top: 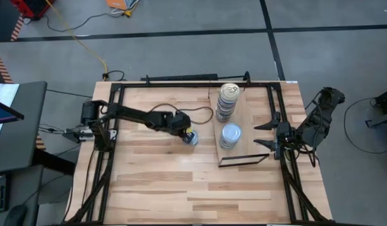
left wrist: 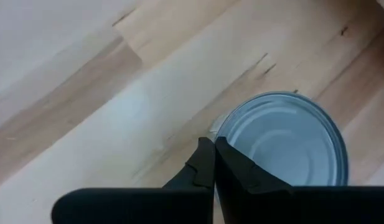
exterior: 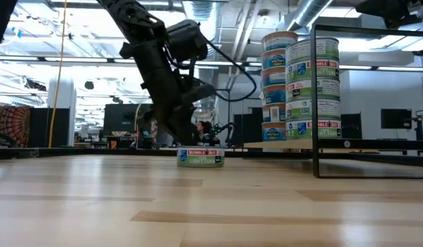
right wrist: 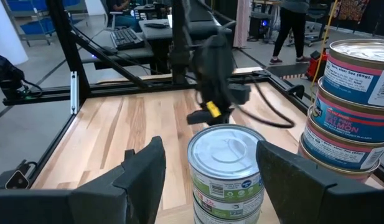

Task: Stack canned seafood by type on shelf
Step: Stack the green tuna can on top of the other green tuna can on the shelf

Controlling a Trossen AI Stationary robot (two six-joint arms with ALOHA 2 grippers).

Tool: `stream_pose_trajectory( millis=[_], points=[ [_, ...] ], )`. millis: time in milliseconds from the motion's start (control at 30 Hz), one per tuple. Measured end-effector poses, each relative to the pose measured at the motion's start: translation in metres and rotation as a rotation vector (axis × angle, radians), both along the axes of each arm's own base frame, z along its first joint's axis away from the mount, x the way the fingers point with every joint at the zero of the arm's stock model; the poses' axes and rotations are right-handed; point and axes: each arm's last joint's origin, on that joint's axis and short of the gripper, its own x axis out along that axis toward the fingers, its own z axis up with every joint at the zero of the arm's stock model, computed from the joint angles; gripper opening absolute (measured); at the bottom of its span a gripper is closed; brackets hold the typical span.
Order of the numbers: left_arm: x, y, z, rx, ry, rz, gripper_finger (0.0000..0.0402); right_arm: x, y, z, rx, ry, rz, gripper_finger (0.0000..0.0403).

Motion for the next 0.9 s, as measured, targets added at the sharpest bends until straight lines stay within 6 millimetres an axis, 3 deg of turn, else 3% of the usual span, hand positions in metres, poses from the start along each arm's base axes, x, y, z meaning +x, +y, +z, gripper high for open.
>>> stream_pose_trajectory(
  millis=[300,467,633,767,900],
  points=[
    [-0.017,0.035,-0.006,-0.163,0.1,-0.019,0.0,-0.001,0.003,0.0,-0.003,0.003,0.023,0.0277],
    [-0.015,0.038,0.002,-0.158,0.082,-0.038,0.0,0.0,0.003,0.0,-0.001,0.002,0.024,0.0277],
    [-0.011,0.026,0.027,0.055,0.131,-0.13,0.0,0.0,0.003,0.0,-0.004,0.004,0.023,0.0277],
    [0.004,0.01,0.056,0.257,0.043,-0.137,0.0002,0.0,0.004,-0.001,-0.006,0.006,0.023,0.0277],
    [0.015,0.001,0.07,0.374,0.051,-0.196,0.0029,0.001,0.004,0.0,0.004,-0.002,0.021,0.0277]
  ],
)
